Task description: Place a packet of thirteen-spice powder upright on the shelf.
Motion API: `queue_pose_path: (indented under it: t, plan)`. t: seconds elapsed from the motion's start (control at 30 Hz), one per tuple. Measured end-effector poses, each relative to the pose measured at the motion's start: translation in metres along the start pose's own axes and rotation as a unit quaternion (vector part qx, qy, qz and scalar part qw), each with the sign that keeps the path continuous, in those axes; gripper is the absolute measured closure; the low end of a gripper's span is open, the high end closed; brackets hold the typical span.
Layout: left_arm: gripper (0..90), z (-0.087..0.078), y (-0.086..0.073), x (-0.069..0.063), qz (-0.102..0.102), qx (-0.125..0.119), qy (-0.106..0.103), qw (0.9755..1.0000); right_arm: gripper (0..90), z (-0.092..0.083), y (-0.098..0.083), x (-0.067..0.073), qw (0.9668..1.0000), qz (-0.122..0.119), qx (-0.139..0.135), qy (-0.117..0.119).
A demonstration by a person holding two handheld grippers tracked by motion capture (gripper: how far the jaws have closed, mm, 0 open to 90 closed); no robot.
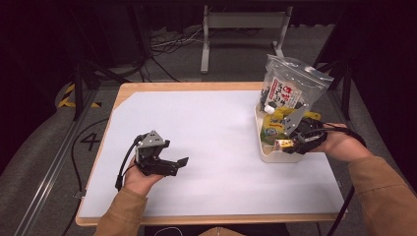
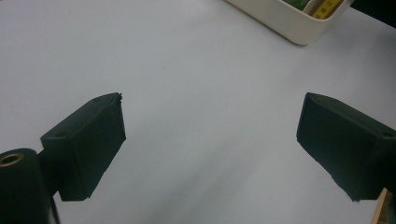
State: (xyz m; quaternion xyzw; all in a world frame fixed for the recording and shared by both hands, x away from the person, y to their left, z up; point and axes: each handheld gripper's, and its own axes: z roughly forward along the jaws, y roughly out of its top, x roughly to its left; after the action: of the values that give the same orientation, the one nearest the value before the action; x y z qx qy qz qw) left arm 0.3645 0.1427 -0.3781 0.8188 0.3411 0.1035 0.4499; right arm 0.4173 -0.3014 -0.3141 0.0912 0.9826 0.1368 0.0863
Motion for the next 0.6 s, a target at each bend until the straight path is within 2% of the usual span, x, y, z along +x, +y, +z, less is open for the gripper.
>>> queue_pose_path:
  t: [0.07,0.13,0.3,0.47,0.6]
  plan:
    - [8.3,0.0,-0.001,0.0,0.001,-0.001,0.002,1.0,56.7,-0.001,-0.001,0.0,1.0,0.003,-0.001,0.0]
    - [8.3,-0.002,-0.002,-0.001,-0.001,-0.002,0.004,1.0,50.4,-0.003,-0.003,0.001,0.9998,0.009,-0.018,-0.008]
    - [8.3,-0.011,-0.006,-0.003,0.0,-0.005,0.011,0.9999,43.3,-0.01,-0.007,0.006,0.9986,0.016,-0.046,-0.023]
    - [8.2,-0.018,-0.011,-0.004,-0.003,-0.007,0.016,0.9998,36.9,-0.017,-0.01,0.012,0.9961,0.015,-0.079,-0.037]
    - [8.2,-0.025,-0.015,-0.002,-0.002,-0.01,0.018,0.9998,30.8,-0.024,-0.015,0.02,0.9928,0.031,-0.104,-0.05]
